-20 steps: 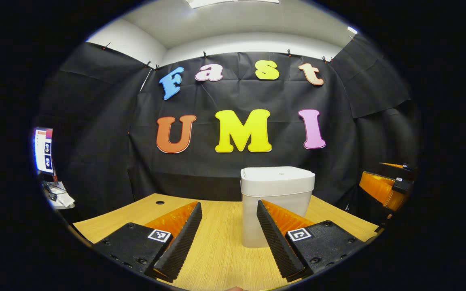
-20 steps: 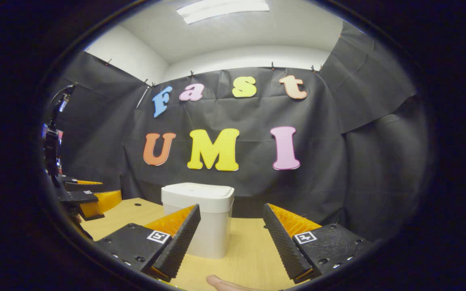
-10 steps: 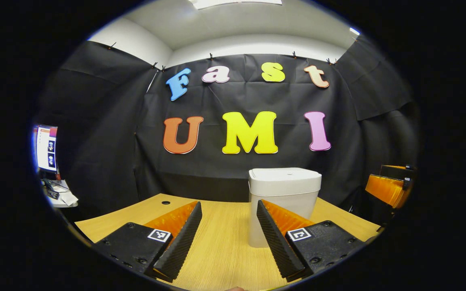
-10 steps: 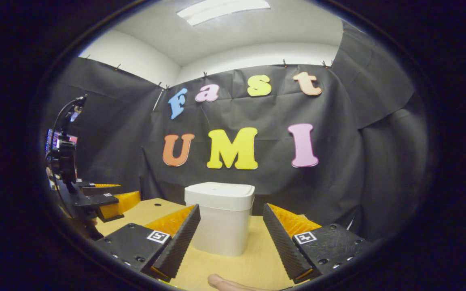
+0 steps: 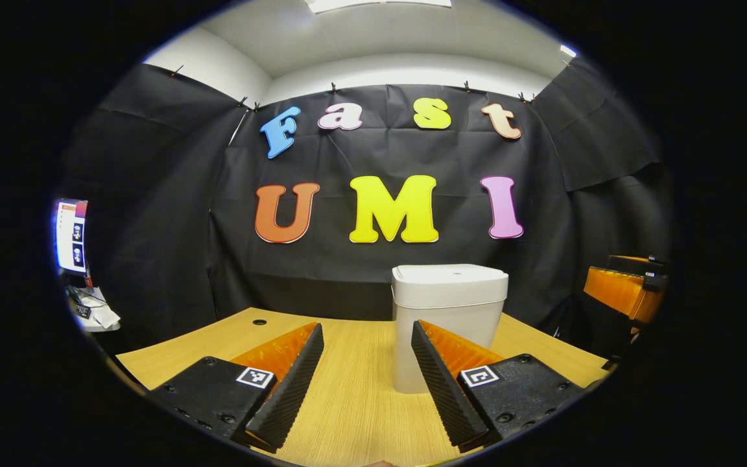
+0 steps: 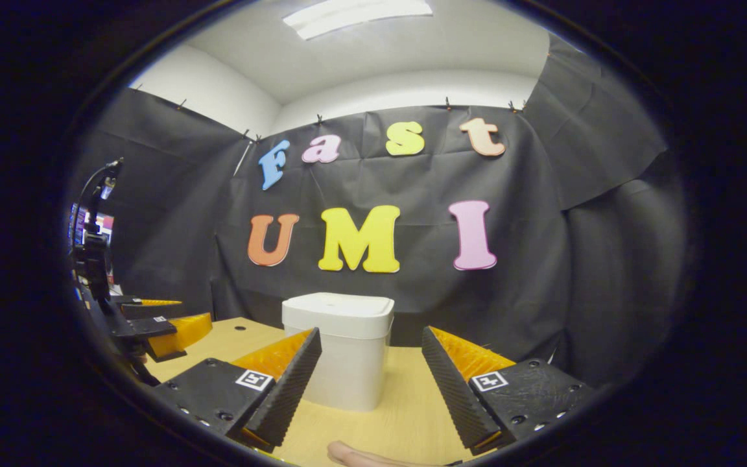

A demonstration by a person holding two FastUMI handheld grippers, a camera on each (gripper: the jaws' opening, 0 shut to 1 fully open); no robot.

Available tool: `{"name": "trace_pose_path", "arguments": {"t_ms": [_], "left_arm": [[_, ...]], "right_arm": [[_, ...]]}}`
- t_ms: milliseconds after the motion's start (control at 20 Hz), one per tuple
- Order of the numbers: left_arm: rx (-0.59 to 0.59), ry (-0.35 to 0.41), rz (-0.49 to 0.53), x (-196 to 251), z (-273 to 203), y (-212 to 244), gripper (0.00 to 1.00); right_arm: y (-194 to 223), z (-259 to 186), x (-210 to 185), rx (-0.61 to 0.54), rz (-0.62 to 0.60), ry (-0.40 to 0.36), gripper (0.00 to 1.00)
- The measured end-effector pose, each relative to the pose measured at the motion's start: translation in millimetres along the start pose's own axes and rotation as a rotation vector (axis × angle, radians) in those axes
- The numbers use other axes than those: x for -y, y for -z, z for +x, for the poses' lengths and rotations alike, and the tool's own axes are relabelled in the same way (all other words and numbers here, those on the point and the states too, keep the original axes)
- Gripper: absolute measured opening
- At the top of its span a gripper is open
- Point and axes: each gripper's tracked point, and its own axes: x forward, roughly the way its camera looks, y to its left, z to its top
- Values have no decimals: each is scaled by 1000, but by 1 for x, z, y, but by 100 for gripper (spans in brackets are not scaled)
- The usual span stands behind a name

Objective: Press the lid of the desktop garbage bin to open it, pick up the crumpled paper on the desktop and throw it into the bin, then pick up the pop can on the desktop and drop it into the bin, and finally close the garbage bin lid.

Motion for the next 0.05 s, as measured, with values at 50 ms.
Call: {"name": "trace_pose_path", "arguments": {"t_ms": [50], "left_arm": [[-4, 8, 0, 2, 0, 2, 89]], "right_arm": [[0, -1, 0, 1, -1, 0, 95]]}}
